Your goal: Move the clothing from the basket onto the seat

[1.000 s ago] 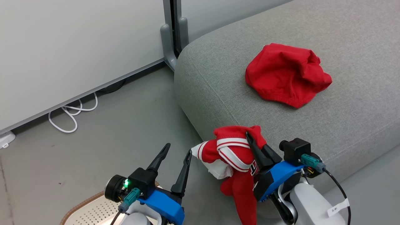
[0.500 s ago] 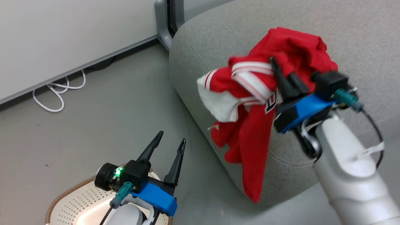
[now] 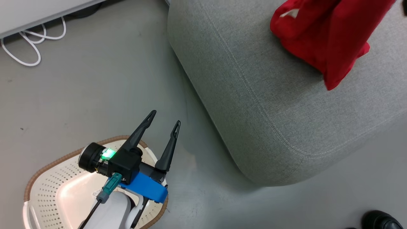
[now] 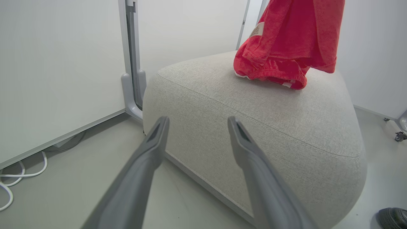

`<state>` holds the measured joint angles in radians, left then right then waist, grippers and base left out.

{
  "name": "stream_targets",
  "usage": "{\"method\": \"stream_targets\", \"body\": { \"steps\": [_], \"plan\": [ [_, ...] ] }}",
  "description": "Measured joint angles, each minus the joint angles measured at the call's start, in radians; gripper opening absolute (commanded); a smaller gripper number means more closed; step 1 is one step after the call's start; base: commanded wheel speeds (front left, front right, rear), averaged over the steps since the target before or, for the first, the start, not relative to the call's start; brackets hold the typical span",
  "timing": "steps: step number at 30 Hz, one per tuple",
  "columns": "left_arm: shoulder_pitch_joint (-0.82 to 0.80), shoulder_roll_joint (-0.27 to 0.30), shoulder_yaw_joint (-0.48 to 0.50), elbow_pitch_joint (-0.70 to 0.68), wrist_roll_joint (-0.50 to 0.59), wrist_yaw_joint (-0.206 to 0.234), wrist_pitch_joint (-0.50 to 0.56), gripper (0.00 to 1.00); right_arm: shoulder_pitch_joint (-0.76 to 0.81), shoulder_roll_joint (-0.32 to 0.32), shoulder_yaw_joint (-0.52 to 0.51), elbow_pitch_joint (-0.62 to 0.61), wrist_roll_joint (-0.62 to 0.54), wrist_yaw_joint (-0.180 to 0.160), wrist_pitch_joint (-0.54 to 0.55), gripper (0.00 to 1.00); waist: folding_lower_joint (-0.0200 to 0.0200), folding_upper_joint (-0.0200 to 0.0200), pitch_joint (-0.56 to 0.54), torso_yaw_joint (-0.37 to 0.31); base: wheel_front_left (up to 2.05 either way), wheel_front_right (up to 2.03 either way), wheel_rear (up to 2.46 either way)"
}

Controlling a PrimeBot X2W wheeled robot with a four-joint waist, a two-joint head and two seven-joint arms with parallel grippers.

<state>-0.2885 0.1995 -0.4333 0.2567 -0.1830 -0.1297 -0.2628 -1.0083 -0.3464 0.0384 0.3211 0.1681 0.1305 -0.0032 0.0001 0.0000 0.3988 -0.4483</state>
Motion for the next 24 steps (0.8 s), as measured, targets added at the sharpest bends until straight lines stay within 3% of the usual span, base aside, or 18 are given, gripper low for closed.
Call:
{"method": "stream_targets", "body": {
  "steps": [6, 11, 18, 24],
  "plan": [
    [-0.035, 0.045, -0.005, -0.054, 0.015, 0.000, 0.000, 1.00, -0.082, -0.056, -0.150, -0.081, 0.007, 0.000, 0.043, 0.00, 0.0000, 0.0000, 0.087, 0.007, 0.00, 0.00, 0.00],
    [-0.065, 0.091, -0.003, -0.122, 0.034, 0.000, 0.011, 1.00, -0.100, -0.078, -0.244, -0.071, -0.016, 0.000, 0.007, 0.00, 0.0001, 0.0000, 0.170, 0.011, 0.00, 0.00, 0.00],
    [-0.083, 0.141, 0.002, -0.228, 0.046, 0.001, 0.060, 1.00, -0.044, -0.047, -0.325, 0.042, -0.069, 0.000, -0.112, 0.00, 0.0002, 0.0000, 0.271, 0.016, 0.00, 0.00, 0.00],
    [-0.083, 0.156, -0.003, -0.278, 0.053, 0.002, 0.091, 1.00, -0.004, 0.008, -0.370, 0.213, -0.077, 0.000, -0.189, 0.00, 0.0001, 0.0000, 0.314, 0.025, 0.00, 0.00, 0.00]
  ]
}}
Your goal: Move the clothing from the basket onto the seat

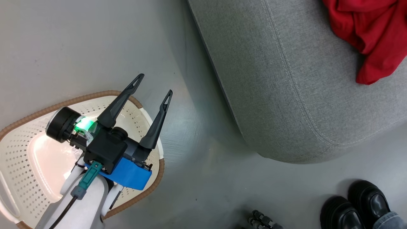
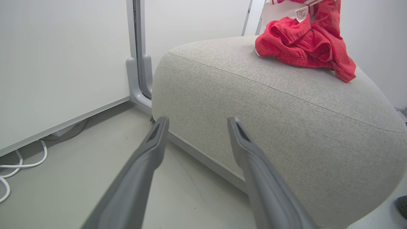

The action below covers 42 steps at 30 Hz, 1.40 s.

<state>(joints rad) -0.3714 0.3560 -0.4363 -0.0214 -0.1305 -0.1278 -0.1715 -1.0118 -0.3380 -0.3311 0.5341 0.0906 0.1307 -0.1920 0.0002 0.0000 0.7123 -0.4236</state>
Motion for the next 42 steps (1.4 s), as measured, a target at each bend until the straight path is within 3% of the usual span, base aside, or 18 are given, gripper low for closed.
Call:
{"method": "stream_targets", "body": {
  "steps": [9, 16, 18, 20, 21, 22, 33, 42],
  "plan": [
    [0.000, 0.010, -0.007, -0.012, -0.004, 0.004, 0.013, 1.00, 0.015, 0.047, 0.000, 0.220, 0.003, 0.000, -0.021, 0.00, -0.0001, 0.0000, 0.002, 0.015, 0.00, 0.00, 0.00],
    [0.000, 0.006, -0.022, -0.004, -0.010, 0.005, 0.010, 1.00, 0.020, 0.046, -0.015, 0.307, -0.032, 0.000, -0.049, 0.00, -0.0002, 0.0000, -0.016, 0.033, 0.00, 0.00, 0.00],
    [0.001, 0.003, -0.024, 0.005, -0.012, 0.009, 0.003, 1.00, 0.020, 0.045, -0.023, 0.322, -0.037, 0.000, -0.052, 0.20, -0.0001, 0.0000, -0.024, 0.037, 0.00, 0.00, 0.00],
    [0.001, -0.002, -0.026, 0.009, -0.018, 0.012, 0.001, 1.00, 0.020, 0.043, -0.027, 0.333, -0.038, 0.000, -0.057, 0.47, -0.0002, 0.0000, -0.032, 0.040, 0.00, 0.00, 0.00],
    [0.001, -0.003, -0.026, 0.012, -0.019, 0.013, -0.001, 1.00, 0.020, 0.041, -0.029, 0.337, -0.040, 0.000, -0.058, 0.89, -0.0002, 0.0000, -0.036, 0.042, 0.00, 0.00, 0.00],
    [0.001, -0.004, -0.027, 0.015, -0.020, 0.014, -0.002, 1.00, 0.020, 0.040, -0.029, 0.341, -0.042, 0.000, -0.060, 1.00, -0.0002, 0.0000, -0.039, 0.042, 0.00, 0.00, 0.00],
    [0.001, -0.034, -0.045, 0.081, -0.042, 0.016, -0.038, 1.00, 0.054, 0.033, -0.027, 0.382, -0.042, 0.000, -0.066, 1.00, -0.0002, 0.0000, -0.108, 0.051, 0.00, 0.00, 0.00],
    [0.006, -0.077, -0.054, 0.158, -0.071, 0.022, -0.075, 1.00, 0.126, 0.045, -0.006, 0.342, 0.036, 0.000, -0.069, 1.00, -0.0002, 0.0000, -0.187, 0.069, 0.00, 0.00, 0.00]
  ]
}}
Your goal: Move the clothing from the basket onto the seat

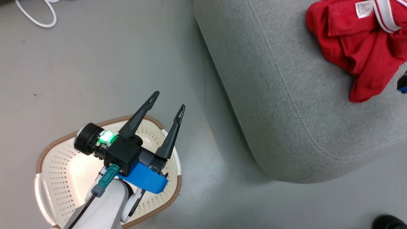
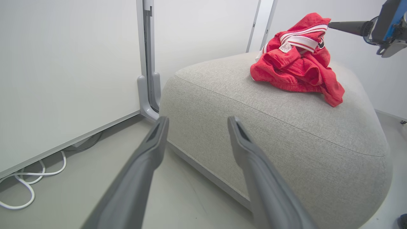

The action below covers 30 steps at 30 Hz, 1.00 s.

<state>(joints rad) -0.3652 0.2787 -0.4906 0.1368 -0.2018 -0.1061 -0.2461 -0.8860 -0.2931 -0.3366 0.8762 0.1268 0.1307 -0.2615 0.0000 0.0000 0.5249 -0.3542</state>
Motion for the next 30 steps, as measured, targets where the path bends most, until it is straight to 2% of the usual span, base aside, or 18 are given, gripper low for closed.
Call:
{"method": "stream_targets", "body": {
  "steps": [8, 16, 24, 30],
  "plan": [
    [0.017, -0.056, 0.004, 0.080, -0.026, 0.001, -0.014, 1.00, 0.130, -0.004, 0.049, -0.090, 0.033, 0.000, -0.001, 1.00, -0.0001, 0.0000, -0.094, 0.034, 0.00, 0.00, 0.00],
    [0.072, -0.121, 0.065, 0.090, -0.030, 0.006, -0.016, 1.00, 0.277, 0.011, 0.107, -0.192, 0.077, 0.000, -0.001, 1.00, -0.0002, 0.0001, -0.201, 0.079, 0.00, 0.00, 0.00],
    [0.131, -0.173, 0.133, 0.121, -0.019, 0.002, -0.016, 1.00, 0.450, 0.021, 0.176, -0.287, 0.105, 0.000, 0.005, 1.00, -0.0003, 0.0000, -0.302, 0.147, 0.00, 0.00, 0.00],
    [0.178, -0.197, 0.184, 0.162, -0.017, 0.003, -0.016, 1.00, 0.568, 0.035, 0.185, -0.416, 0.115, 0.000, 0.014, 1.00, -0.0003, 0.0001, -0.359, 0.210, 0.00, 0.00, 0.00]
  ]
}}
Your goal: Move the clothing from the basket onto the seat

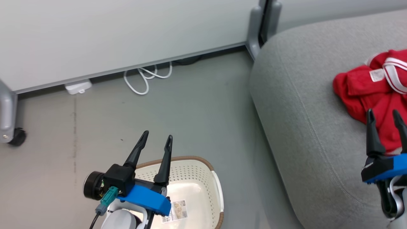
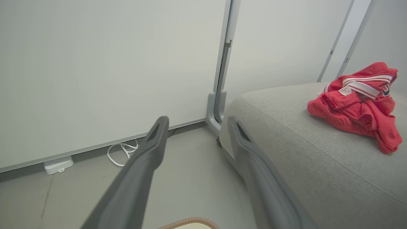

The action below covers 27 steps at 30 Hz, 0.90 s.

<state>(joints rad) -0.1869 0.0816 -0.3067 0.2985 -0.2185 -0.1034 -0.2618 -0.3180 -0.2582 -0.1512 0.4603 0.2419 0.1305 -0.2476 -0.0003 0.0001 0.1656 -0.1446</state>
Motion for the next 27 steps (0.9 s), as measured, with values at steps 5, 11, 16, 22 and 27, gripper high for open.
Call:
{"method": "stream_targets", "body": {
  "steps": [5, 11, 16, 22, 27],
  "plan": [
    [0.026, -0.013, 0.046, 0.025, 0.002, 0.006, 0.000, 1.00, 0.092, 0.016, -0.002, -0.114, -0.003, 0.000, 0.035, 1.00, 0.0000, 0.0000, -0.039, 0.053, 0.00, 0.00, 0.00],
    [0.056, -0.022, 0.088, 0.049, 0.003, 0.006, 0.000, 1.00, 0.198, 0.064, -0.008, -0.226, -0.039, 0.000, 0.075, 1.00, 0.0000, 0.0000, -0.087, 0.108, 0.00, 0.00, 0.00],
    [0.082, -0.026, 0.121, 0.066, 0.003, 0.006, -0.001, 1.00, 0.263, 0.104, -0.011, -0.281, -0.069, 0.000, 0.106, 1.00, 0.0001, 0.0000, -0.129, 0.152, 0.00, 0.00, 0.00],
    [0.097, -0.027, 0.145, 0.088, 0.017, 0.004, -0.001, 1.00, 0.307, 0.135, 0.002, -0.326, -0.095, 0.000, 0.101, 1.00, 0.0001, 0.0000, -0.164, 0.203, 0.00, 0.00, 0.00],
    [0.100, -0.028, 0.168, 0.107, 0.025, -0.003, -0.001, 1.00, 0.345, 0.165, 0.014, -0.343, -0.126, 0.000, 0.091, 1.00, 0.0002, 0.0000, -0.178, 0.233, 0.00, 0.00, 0.00]
  ]
}}
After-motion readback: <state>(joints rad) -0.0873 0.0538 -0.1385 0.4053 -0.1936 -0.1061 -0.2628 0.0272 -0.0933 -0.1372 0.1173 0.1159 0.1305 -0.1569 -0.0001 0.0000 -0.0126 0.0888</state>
